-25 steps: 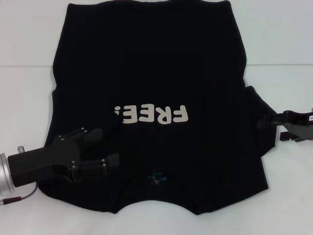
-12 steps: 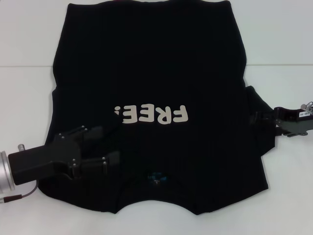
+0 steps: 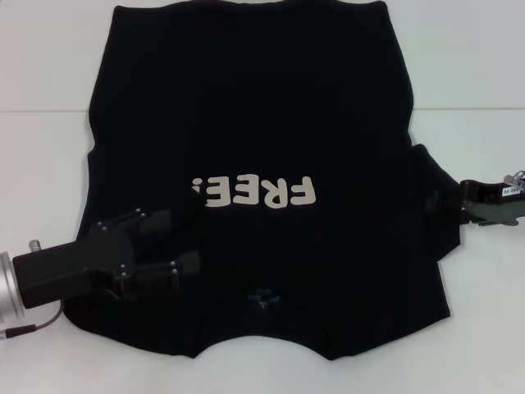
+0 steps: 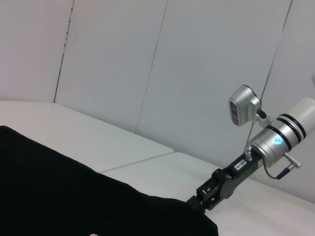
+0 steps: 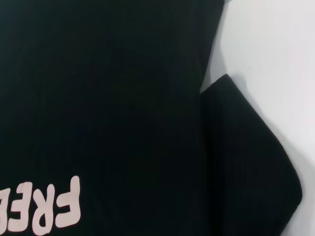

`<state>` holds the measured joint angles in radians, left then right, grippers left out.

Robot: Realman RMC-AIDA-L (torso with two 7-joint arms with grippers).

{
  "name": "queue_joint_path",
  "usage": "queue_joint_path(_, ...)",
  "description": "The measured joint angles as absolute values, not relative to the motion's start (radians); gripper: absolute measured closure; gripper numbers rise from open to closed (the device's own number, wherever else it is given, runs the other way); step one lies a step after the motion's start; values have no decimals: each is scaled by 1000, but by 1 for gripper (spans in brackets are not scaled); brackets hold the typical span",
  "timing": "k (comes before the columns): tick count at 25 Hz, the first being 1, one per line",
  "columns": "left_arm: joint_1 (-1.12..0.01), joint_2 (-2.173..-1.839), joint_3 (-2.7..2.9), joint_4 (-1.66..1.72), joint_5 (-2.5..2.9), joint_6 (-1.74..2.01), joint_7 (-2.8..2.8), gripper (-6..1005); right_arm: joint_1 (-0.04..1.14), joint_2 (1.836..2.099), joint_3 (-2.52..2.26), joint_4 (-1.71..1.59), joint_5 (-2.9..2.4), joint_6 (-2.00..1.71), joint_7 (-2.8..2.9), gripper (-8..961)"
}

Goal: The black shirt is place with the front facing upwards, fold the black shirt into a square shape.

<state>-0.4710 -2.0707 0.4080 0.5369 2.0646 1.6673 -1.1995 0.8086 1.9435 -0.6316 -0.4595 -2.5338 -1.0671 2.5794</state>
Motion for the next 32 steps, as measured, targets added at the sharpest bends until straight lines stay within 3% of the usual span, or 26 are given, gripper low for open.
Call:
queue_joint_path(9,-476,-2071,408,537,2065,1667,-1200,49,809,1940,-638,-461,-2534,-1063,2581,417)
queue_joint_path(14,-479,-2069,408,537,2065,1667,-1200,49,810,1938,-644,-462,-2534,-1063,2583,661)
queue_joint_path(20,-483,-2069,408,537,2065,1667,-1200,48,806,1932,-646,-470,-2534,-1068,2583,889)
queue_joint_path(25,-483,-2067,403,537,2065,1667,-1205,48,773,1928,-634,-535,-2527,-1104,2582,953)
queue_joint_path(32,-483,-2064,401,537,2065,1667,-1208,48,723,1918,-614,-676,-2522,-1193,2571,953)
